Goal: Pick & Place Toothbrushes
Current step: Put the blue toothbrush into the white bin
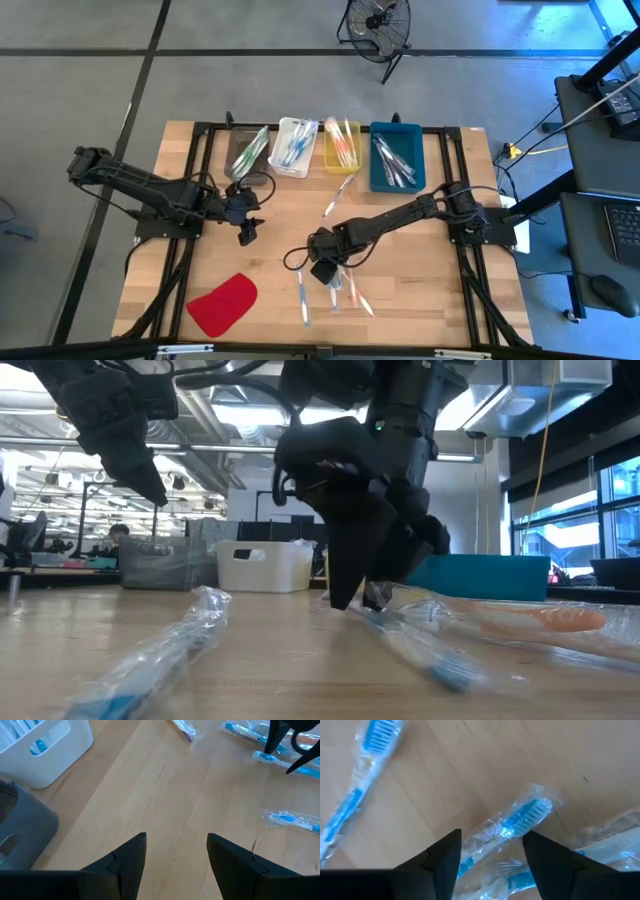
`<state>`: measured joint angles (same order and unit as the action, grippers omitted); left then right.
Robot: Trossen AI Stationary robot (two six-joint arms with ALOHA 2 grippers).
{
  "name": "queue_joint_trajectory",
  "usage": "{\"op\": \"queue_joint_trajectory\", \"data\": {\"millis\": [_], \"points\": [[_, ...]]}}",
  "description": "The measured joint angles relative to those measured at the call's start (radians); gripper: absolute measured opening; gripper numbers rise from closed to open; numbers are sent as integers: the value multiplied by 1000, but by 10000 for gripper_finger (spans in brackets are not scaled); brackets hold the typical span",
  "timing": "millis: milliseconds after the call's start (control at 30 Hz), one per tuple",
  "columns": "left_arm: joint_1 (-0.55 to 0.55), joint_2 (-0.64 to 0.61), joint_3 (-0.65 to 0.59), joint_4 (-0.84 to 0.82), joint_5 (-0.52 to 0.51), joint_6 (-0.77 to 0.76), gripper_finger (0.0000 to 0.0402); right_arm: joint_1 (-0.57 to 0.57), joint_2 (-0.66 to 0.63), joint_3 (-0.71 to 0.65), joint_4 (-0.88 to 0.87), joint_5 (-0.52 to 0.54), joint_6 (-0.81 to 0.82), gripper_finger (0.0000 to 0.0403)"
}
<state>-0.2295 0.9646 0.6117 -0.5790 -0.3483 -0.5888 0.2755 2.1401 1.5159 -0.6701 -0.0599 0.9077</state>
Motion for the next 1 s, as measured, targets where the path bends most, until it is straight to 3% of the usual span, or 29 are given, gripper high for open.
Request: {"op": "queue_joint_trajectory", "data": {"millis": [233, 433, 733, 1000], "points": [[0, 0, 0, -1, -1, 0, 205, -8, 12, 3, 0, 60, 44, 219], [0, 0, 0, -1, -1, 0, 205, -27, 14, 1, -10, 63, 56, 153], [0, 0, 0, -1, 0, 28, 205, -49, 16, -1, 3, 148, 81, 42], [0, 0, 0, -8, 0, 45, 205, -81, 20, -3, 76, 196, 47, 5]]}}
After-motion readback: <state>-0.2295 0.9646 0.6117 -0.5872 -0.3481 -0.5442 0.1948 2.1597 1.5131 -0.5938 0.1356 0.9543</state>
